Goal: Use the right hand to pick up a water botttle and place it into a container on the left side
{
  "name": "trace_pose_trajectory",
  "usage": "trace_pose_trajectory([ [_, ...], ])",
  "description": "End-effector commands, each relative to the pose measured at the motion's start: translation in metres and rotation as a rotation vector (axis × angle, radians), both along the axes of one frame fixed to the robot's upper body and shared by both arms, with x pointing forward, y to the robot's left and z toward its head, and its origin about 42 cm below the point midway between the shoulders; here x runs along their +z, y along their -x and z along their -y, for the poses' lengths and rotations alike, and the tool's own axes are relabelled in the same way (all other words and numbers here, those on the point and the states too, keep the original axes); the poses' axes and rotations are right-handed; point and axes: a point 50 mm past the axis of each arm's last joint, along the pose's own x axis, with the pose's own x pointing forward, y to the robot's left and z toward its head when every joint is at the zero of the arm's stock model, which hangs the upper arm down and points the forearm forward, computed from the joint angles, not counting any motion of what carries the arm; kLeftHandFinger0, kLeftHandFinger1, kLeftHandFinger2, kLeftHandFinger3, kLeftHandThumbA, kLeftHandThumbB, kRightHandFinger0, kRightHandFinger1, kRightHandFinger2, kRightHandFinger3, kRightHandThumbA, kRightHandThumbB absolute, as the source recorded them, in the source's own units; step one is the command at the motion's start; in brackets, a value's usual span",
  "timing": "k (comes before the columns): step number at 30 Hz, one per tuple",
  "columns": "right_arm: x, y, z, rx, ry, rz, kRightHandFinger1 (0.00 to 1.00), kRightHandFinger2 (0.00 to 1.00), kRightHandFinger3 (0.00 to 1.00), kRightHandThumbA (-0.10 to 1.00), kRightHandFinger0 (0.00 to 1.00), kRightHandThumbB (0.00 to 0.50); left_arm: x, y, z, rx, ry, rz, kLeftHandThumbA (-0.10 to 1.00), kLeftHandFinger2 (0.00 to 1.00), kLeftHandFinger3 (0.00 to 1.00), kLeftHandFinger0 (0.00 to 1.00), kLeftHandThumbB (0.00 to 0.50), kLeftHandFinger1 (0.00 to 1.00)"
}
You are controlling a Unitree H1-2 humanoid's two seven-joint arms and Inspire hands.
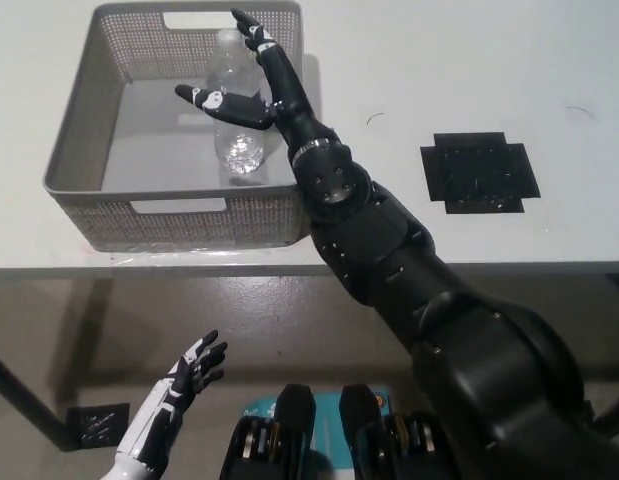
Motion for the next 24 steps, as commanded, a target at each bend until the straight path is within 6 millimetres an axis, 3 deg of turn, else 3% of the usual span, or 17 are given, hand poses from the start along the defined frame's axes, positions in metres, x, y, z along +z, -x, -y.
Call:
trace_pose_trajectory([
  [1, 0.051, -0.008, 0.011, -0.004, -0.057, 0.213, 1.00, 1.00, 1.00, 1.00, 1.00, 0.440, 0.014, -0.007, -0.002, -0.028, -0.006, 0.055, 1.00, 1.00, 1.00, 1.00, 0.187, 1.00],
  [4, 0.066, -0.012, 0.033, 0.003, -0.102, 0.280, 1.00, 1.00, 1.00, 1.00, 1.00, 0.420, 0.015, -0.009, -0.004, -0.025, -0.027, 0.062, 1.00, 1.00, 1.00, 1.00, 0.204, 1.00],
  [5, 0.071, -0.013, 0.044, 0.005, -0.126, 0.309, 1.00, 1.00, 1.00, 1.00, 1.00, 0.443, 0.015, -0.010, -0.004, -0.023, -0.032, 0.063, 1.00, 1.00, 1.00, 1.00, 0.204, 1.00],
  [7, 0.081, -0.007, 0.067, 0.007, -0.171, 0.392, 1.00, 1.00, 1.00, 1.00, 1.00, 0.433, 0.016, -0.010, -0.007, -0.016, -0.036, 0.056, 1.00, 1.00, 1.00, 1.00, 0.221, 1.00],
  [10, 0.091, 0.013, 0.101, -0.011, -0.220, 0.482, 1.00, 1.00, 1.00, 1.00, 1.00, 0.423, 0.018, -0.009, -0.011, -0.013, -0.030, 0.064, 1.00, 1.00, 1.00, 1.00, 0.207, 1.00],
  [12, 0.085, 0.041, 0.132, -0.034, -0.277, 0.553, 1.00, 1.00, 1.00, 1.00, 1.00, 0.425, 0.016, -0.008, -0.012, -0.007, -0.029, 0.061, 1.00, 1.00, 1.00, 1.00, 0.204, 1.00],
  [13, 0.083, 0.046, 0.136, -0.038, -0.282, 0.562, 1.00, 1.00, 1.00, 1.00, 1.00, 0.423, 0.015, -0.006, -0.012, -0.007, -0.028, 0.059, 1.00, 1.00, 1.00, 1.00, 0.204, 1.00],
  [15, 0.060, 0.092, 0.161, -0.059, -0.337, 0.607, 1.00, 1.00, 1.00, 1.00, 1.00, 0.459, 0.013, -0.006, -0.010, -0.010, -0.007, 0.062, 1.00, 1.00, 1.00, 1.00, 0.181, 1.00],
  [17, 0.042, 0.115, 0.172, -0.075, -0.323, 0.623, 1.00, 1.00, 1.00, 1.00, 1.00, 0.485, 0.010, -0.004, -0.010, -0.007, -0.019, 0.063, 1.00, 1.00, 1.00, 1.00, 0.189, 1.00],
  [19, 0.010, 0.150, 0.188, -0.104, -0.300, 0.638, 1.00, 1.00, 1.00, 1.00, 1.00, 0.425, 0.009, -0.002, -0.011, 0.000, -0.007, 0.054, 1.00, 1.00, 1.00, 1.00, 0.196, 1.00],
  [21, -0.016, 0.168, 0.198, -0.120, -0.295, 0.609, 1.00, 1.00, 1.00, 1.00, 1.00, 0.412, 0.007, 0.001, -0.012, 0.010, 0.003, 0.041, 1.00, 1.00, 1.00, 1.00, 0.215, 1.00],
  [22, -0.040, 0.178, 0.205, -0.142, -0.274, 0.565, 1.00, 1.00, 1.00, 1.00, 1.00, 0.419, 0.006, 0.001, -0.013, 0.017, 0.006, 0.036, 1.00, 1.00, 1.00, 1.00, 0.217, 1.00],
  [24, -0.056, 0.184, 0.208, -0.161, -0.264, 0.519, 1.00, 1.00, 1.00, 1.00, 1.00, 0.421, 0.004, 0.003, -0.014, 0.021, 0.015, 0.028, 1.00, 1.00, 1.00, 1.00, 0.214, 1.00],
])
